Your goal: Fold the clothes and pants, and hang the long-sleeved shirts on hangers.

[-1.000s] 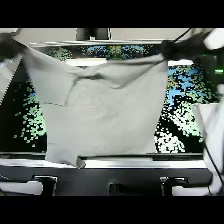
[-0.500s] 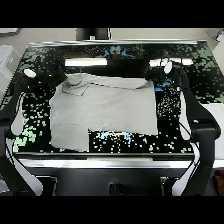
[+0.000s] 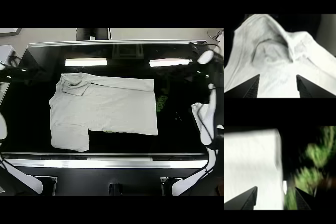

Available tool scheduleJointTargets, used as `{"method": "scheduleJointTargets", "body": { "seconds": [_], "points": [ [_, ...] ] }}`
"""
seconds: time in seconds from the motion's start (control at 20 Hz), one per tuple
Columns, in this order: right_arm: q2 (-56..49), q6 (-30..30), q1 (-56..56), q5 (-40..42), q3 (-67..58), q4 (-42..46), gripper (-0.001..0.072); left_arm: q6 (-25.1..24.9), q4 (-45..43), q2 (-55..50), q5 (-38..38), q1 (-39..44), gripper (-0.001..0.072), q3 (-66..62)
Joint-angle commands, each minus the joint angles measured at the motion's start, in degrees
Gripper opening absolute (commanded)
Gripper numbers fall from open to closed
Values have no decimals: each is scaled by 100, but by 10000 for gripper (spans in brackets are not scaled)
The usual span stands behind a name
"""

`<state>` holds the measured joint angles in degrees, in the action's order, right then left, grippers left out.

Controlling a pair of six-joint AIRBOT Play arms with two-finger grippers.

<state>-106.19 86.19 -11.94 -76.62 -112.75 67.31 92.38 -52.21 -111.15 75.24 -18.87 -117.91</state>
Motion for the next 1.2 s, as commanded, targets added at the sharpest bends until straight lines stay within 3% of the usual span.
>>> {"method": "scheduleJointTargets", "body": {
  "seconds": [0.0,0.3,0.45,0.6,1.15],
  "points": [
    [136,-870,-791,-1486,715,-1390,530,243,-787,730,1351,-398,538,190],
    [785,-1670,-1132,-1246,3718,-2048,526,240,-890,1639,1394,-455,538,1045],
    [1110,-1978,-1143,-1126,4767,-1950,462,245,-881,1687,1421,-409,537,1047],
    [1405,-2149,-1143,-833,5580,-1799,463,243,-859,1681,1429,-323,537,1047],
    [1593,-2398,-1012,-24,6146,-2184,473,245,-820,1670,1429,-306,538,1047]
  ]
}}
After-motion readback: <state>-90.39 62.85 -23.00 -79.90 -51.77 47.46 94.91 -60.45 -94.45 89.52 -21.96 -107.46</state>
